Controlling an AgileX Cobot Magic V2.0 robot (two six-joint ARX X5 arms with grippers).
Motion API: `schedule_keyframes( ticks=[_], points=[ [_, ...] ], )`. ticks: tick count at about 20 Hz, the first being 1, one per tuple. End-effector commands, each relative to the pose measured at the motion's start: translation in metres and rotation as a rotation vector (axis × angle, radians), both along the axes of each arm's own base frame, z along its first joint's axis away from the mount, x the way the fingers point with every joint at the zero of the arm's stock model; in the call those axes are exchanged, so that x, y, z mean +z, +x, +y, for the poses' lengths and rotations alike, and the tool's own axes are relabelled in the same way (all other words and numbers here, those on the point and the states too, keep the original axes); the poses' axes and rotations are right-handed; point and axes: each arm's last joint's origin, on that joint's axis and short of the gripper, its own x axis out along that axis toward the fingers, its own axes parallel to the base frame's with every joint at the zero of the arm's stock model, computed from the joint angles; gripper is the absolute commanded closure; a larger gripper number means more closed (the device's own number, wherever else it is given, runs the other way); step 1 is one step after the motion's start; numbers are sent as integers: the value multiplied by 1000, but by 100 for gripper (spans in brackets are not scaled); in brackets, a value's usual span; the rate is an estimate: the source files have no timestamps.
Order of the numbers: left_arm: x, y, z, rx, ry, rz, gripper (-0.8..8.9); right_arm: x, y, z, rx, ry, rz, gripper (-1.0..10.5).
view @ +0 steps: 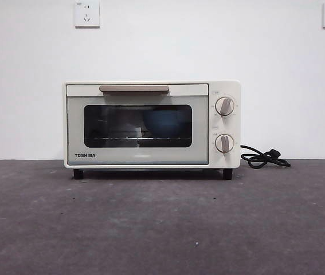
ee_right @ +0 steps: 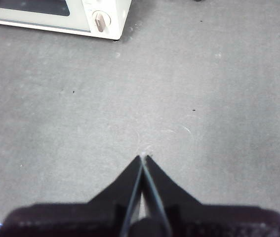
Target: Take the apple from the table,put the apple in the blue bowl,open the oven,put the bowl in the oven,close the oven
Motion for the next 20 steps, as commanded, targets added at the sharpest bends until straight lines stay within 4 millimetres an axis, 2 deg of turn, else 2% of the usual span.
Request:
schedule_keyframes(
  ticks=[1,7,13,20],
  points=[
    [-4,-2,2,61,14,8,817,-2,1,1,-7,4,7,946],
    [-3,-3,3,79,-11,-9,817,-2,1,1,-7,4,7,946],
    [-3,-3,3,104,-115,-8,817,-2,1,1,-7,4,7,946],
    [-2,-3,6,167,-117,-15,817,-2,1,1,-7,4,7,946]
  ],
)
